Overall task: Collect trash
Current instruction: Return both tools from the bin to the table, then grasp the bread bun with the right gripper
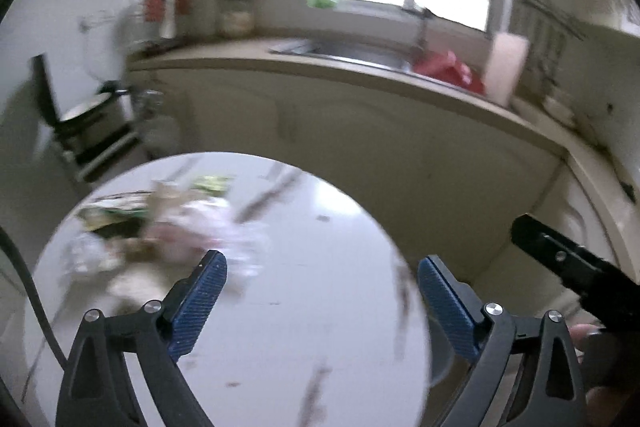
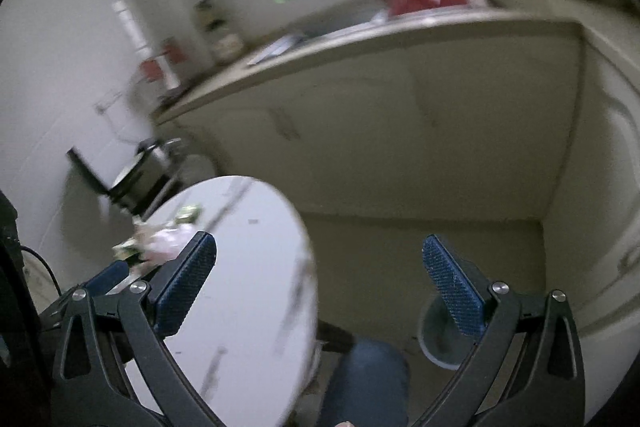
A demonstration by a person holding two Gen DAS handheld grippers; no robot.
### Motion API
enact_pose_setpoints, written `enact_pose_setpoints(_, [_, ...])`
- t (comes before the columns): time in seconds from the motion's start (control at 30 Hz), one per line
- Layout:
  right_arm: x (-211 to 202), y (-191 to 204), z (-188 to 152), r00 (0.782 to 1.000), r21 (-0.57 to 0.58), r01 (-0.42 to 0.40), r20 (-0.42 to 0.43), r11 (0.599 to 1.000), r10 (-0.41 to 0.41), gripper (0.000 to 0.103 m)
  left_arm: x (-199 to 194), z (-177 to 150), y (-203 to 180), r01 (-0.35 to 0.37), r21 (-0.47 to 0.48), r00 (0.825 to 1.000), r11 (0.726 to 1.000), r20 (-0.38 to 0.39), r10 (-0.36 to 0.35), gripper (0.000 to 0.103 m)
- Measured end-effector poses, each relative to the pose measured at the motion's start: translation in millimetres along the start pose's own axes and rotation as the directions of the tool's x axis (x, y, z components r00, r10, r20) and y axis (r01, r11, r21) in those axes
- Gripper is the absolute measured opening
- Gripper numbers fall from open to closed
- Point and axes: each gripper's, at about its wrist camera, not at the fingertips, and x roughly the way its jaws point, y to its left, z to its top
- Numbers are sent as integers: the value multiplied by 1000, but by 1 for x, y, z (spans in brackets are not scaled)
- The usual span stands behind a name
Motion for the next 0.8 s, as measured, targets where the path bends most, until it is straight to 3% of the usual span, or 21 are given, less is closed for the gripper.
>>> enact_pose_setpoints(0.13, [-1,61,-3,999,-99,-44,21,994,46,103,-40,-26,38,-47,-54,998,997,46,50,96])
enact_pose_setpoints(0.4, [-8,146,-25,992,-257,-92,63,962,111,103,-110,-77,94,-146,-132,979,980,122,162,98])
enact_pose_setpoints(0.63, [-12,205,-46,986,-372,-107,81,922,147,103,-149,-99,111,-235,-171,950,957,167,263,99])
enact_pose_setpoints(0.8, [-9,225,-53,984,-412,-118,73,903,162,103,-163,-114,114,-270,-194,935,943,180,305,99])
